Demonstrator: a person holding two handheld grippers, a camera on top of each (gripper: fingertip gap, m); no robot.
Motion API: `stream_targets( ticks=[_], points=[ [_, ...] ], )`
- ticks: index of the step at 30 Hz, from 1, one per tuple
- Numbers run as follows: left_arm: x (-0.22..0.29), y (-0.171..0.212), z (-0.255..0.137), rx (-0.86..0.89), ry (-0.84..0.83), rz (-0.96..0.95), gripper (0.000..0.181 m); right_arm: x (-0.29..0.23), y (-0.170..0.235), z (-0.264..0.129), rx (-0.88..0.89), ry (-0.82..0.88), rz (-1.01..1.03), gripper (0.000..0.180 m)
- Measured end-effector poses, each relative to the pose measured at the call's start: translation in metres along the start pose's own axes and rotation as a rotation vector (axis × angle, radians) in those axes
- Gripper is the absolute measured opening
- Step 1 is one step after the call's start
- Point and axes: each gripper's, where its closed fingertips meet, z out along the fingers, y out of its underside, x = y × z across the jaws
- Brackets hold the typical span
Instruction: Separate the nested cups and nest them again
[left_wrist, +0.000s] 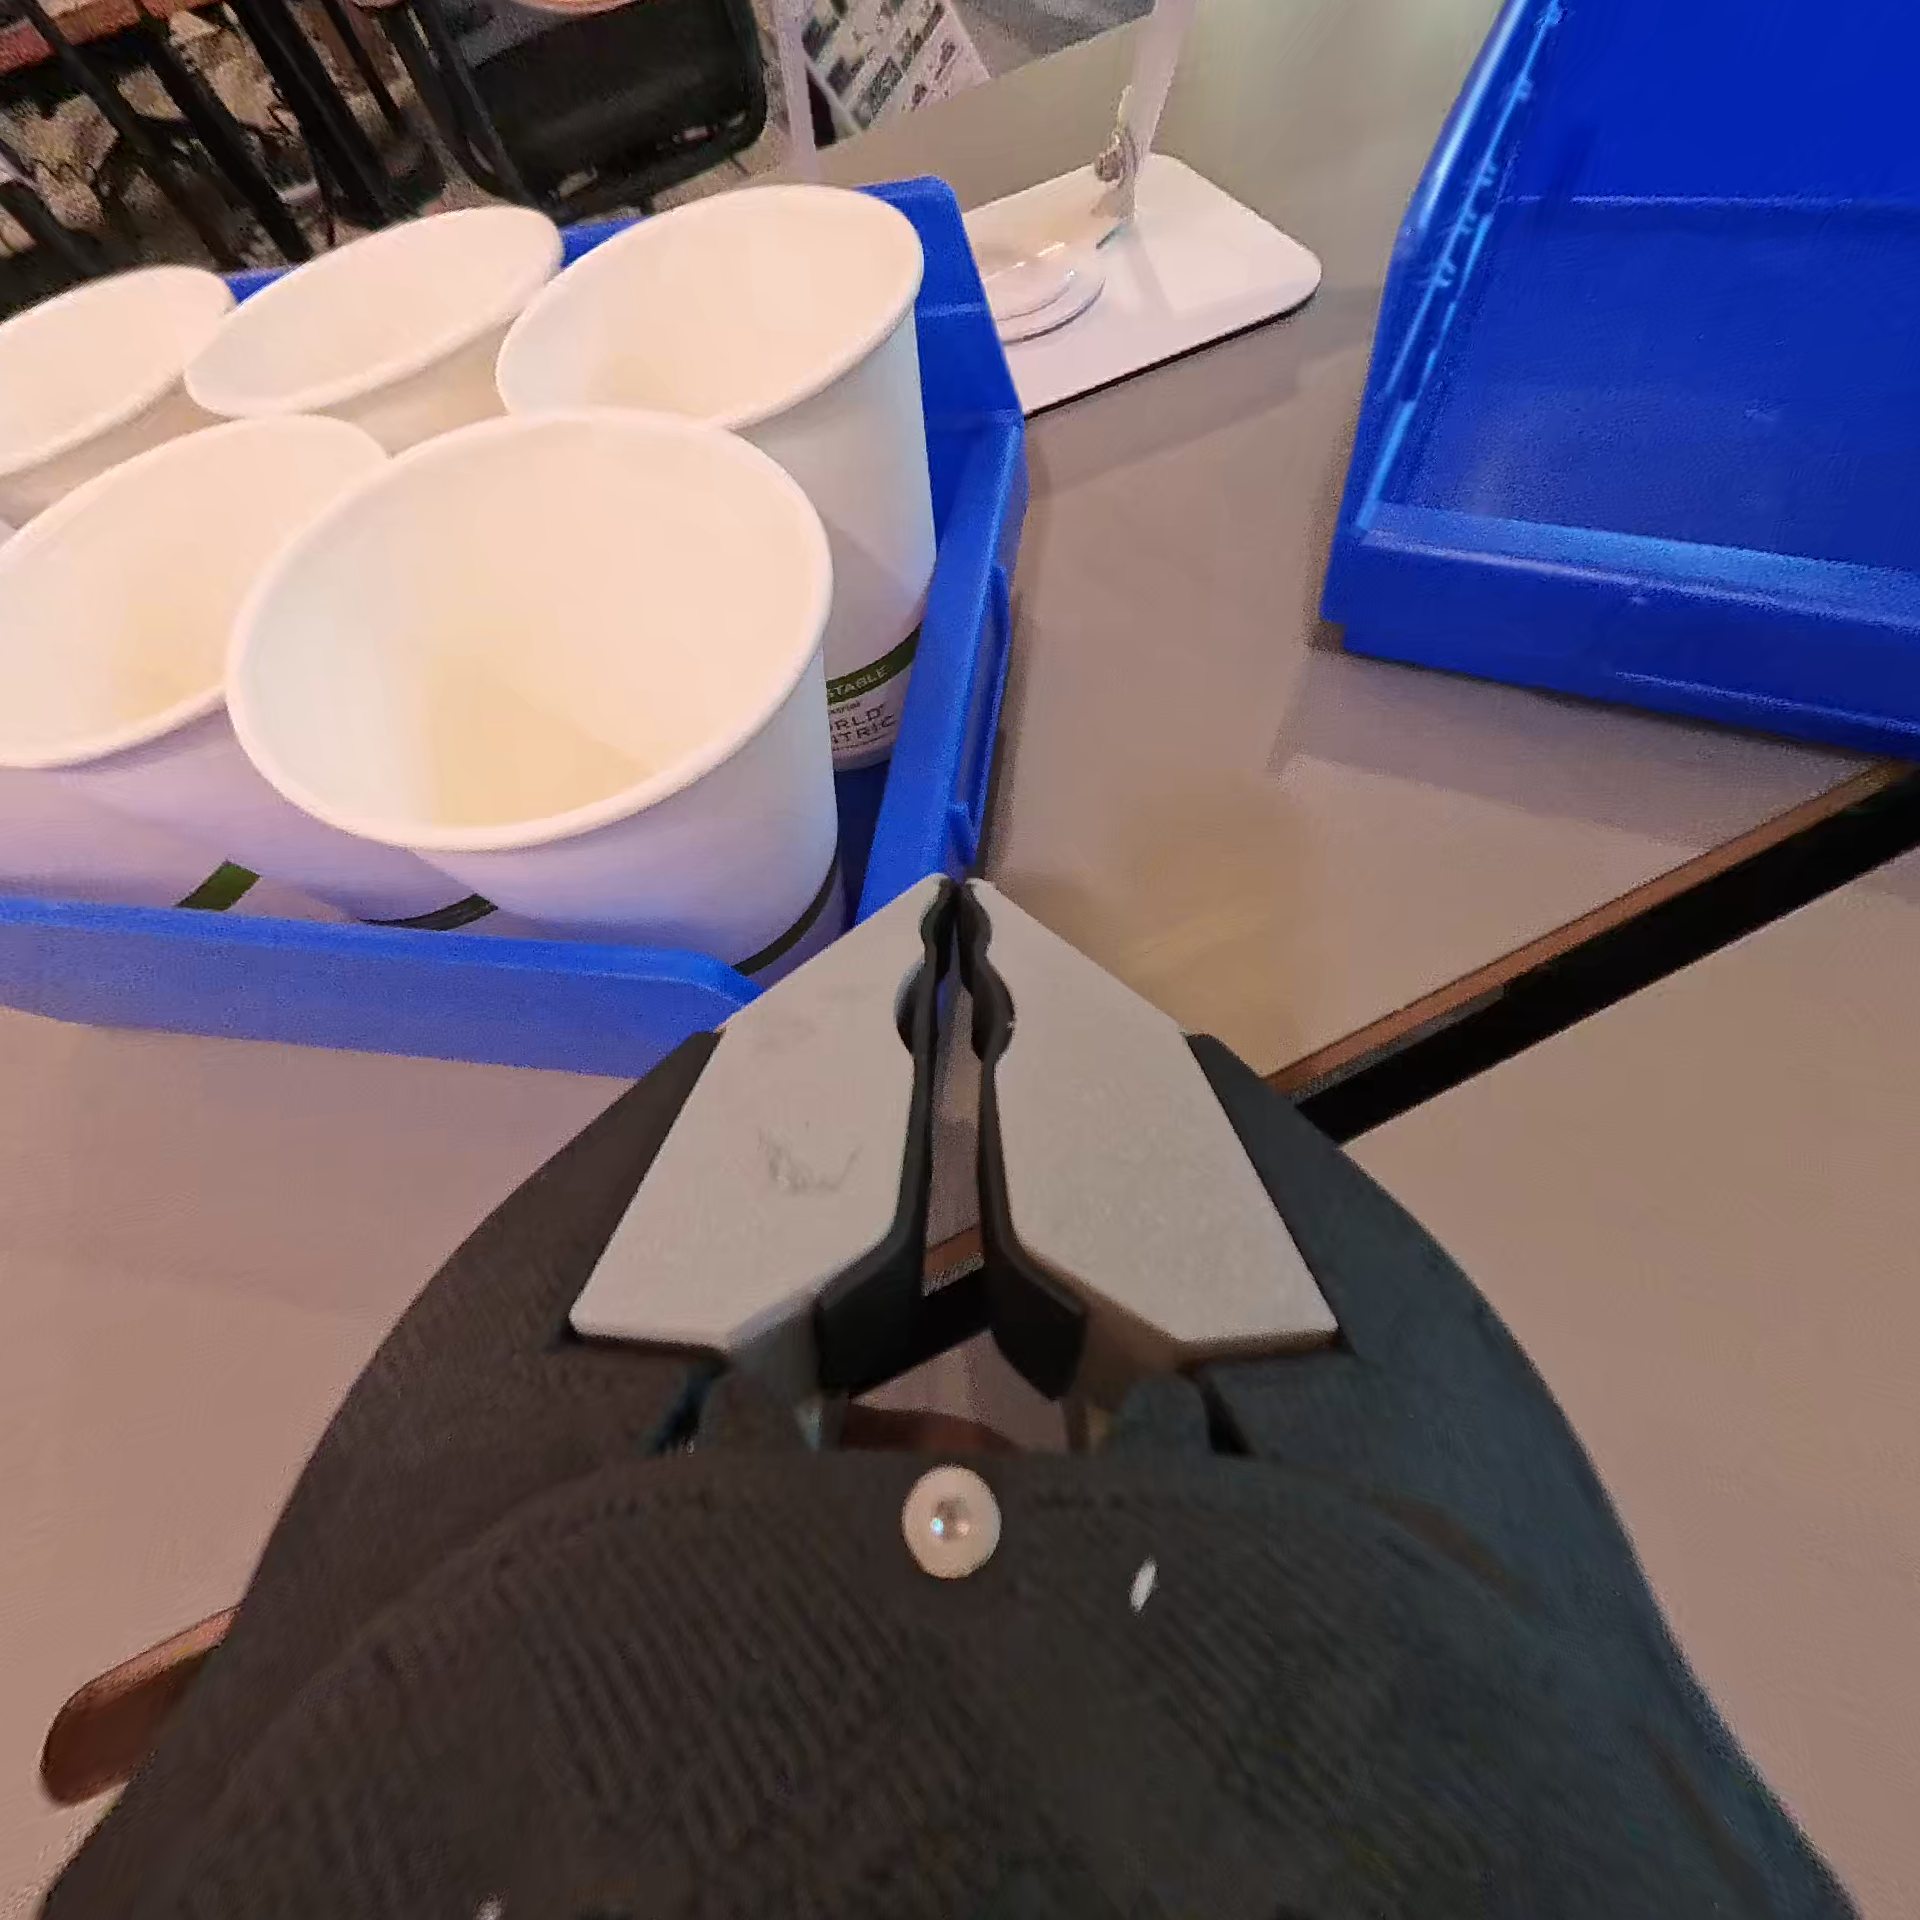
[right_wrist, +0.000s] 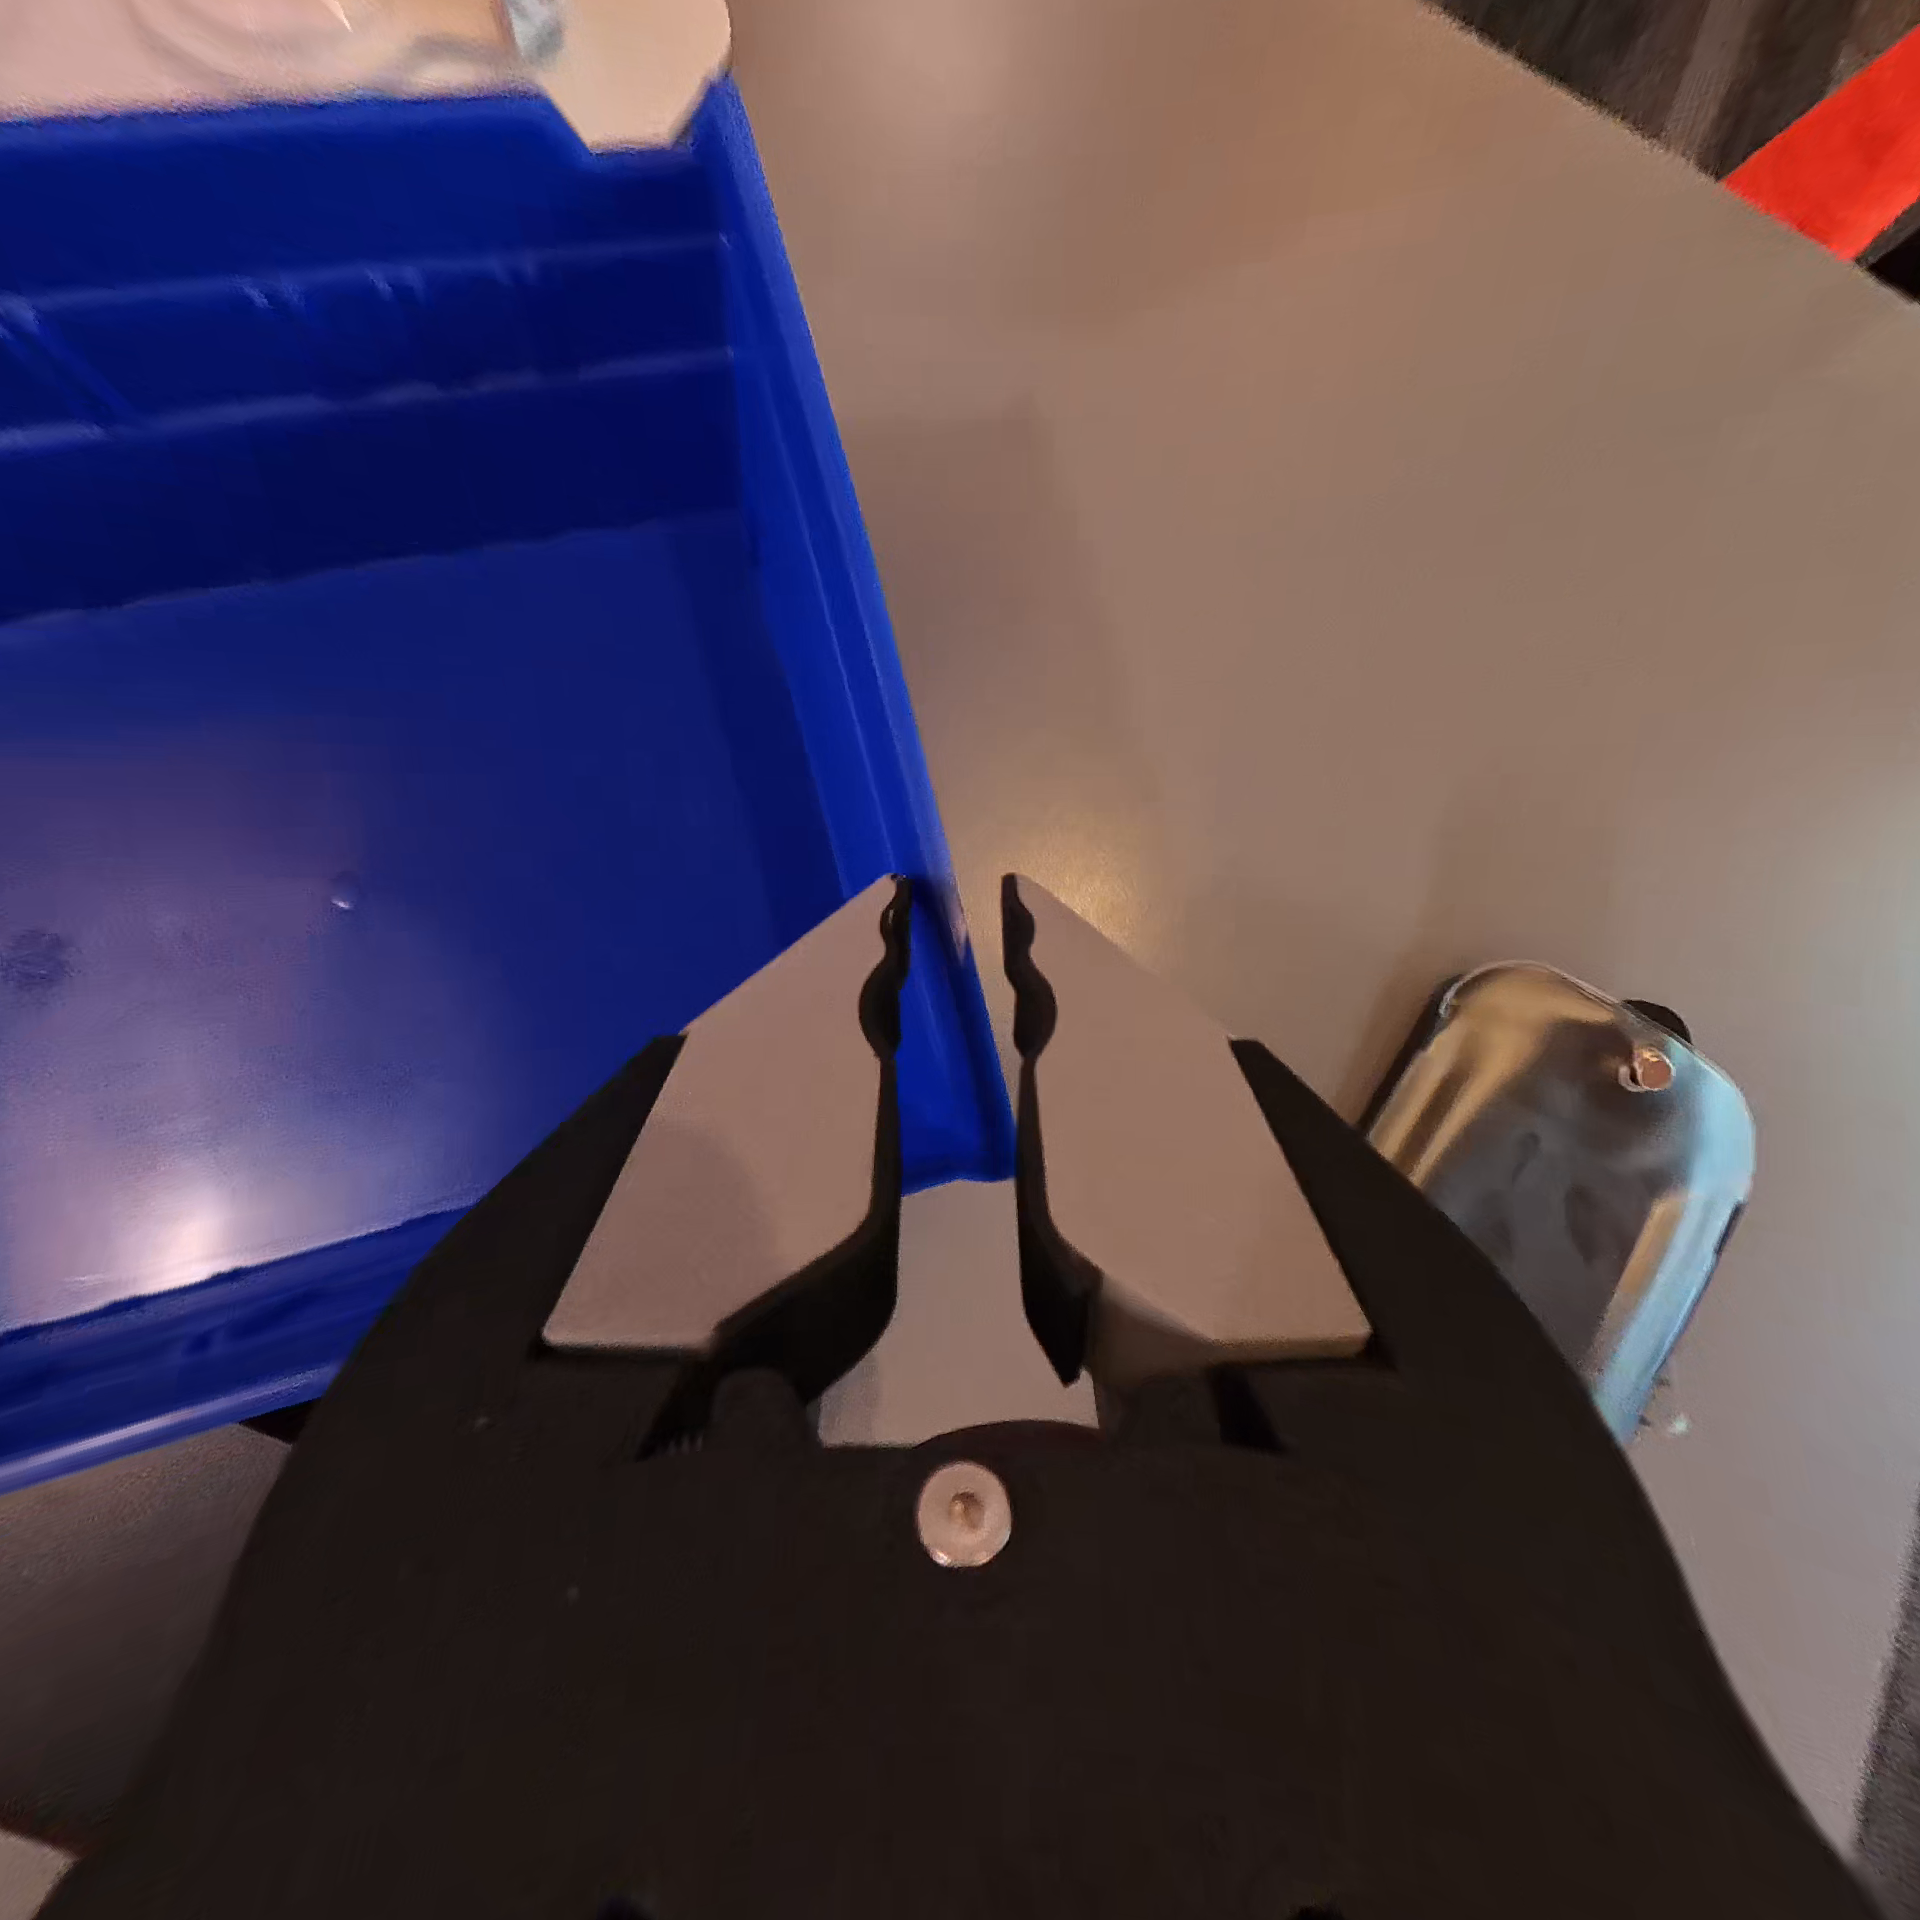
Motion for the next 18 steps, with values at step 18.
stream_targets(
  ticks=[18],
  points=[
    [-0.142, 0.048, -0.044, -0.010, -0.299, -0.174, 0.000, -0.284, 0.017, -0.103, 0.224, -0.399, -0.430, 0.008]
  ],
)
